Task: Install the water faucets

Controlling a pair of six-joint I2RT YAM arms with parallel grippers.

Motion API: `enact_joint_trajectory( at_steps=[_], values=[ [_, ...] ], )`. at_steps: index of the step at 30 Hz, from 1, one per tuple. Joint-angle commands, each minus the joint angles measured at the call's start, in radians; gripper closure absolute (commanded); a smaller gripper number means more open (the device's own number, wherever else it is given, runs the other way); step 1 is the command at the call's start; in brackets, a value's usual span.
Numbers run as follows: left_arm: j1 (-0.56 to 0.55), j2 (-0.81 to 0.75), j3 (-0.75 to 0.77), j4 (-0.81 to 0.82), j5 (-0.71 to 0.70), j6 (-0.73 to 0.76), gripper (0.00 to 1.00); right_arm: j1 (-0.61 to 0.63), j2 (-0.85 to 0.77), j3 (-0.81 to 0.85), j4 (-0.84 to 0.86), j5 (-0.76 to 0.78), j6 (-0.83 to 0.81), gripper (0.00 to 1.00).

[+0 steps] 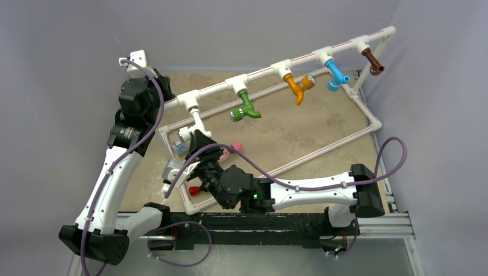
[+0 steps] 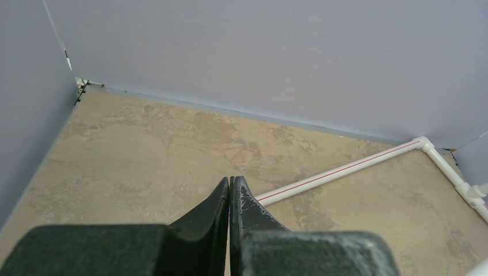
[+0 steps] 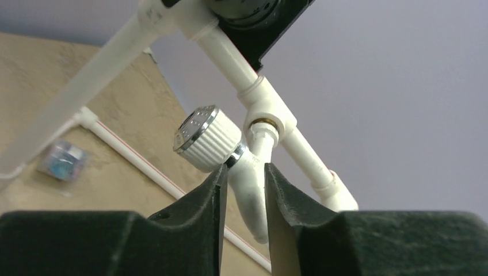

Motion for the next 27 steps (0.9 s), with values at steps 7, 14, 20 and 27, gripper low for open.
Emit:
enact_joint_trajectory(
  at_steps=[7, 14, 20, 27],
  values=[
    [-0.042, 0.025, -0.059, -0.295, 0.097, 0.064, 1.0, -0.052, -0.187, -0.03, -0.116, -0.193, 0.328, 0.43],
    [-0.042, 0.021, -0.06, -0.296, 0.098, 0.064, 1.0, -0.05, -0.285, -0.078, -0.262, -0.352, 0.305, 0.2],
    [-0.042, 0.02, -0.062, -0.296, 0.099, 0.064, 1.0, -0.049, -0.306, -0.058, -0.43, -0.461, 0.146, 0.14],
    [-0.042, 0.023, -0.063, -0.294, 0.099, 0.066, 1.0, -0.047, -0.231, -0.104, -0.389, -0.273, -0.149, 0.12]
  ],
)
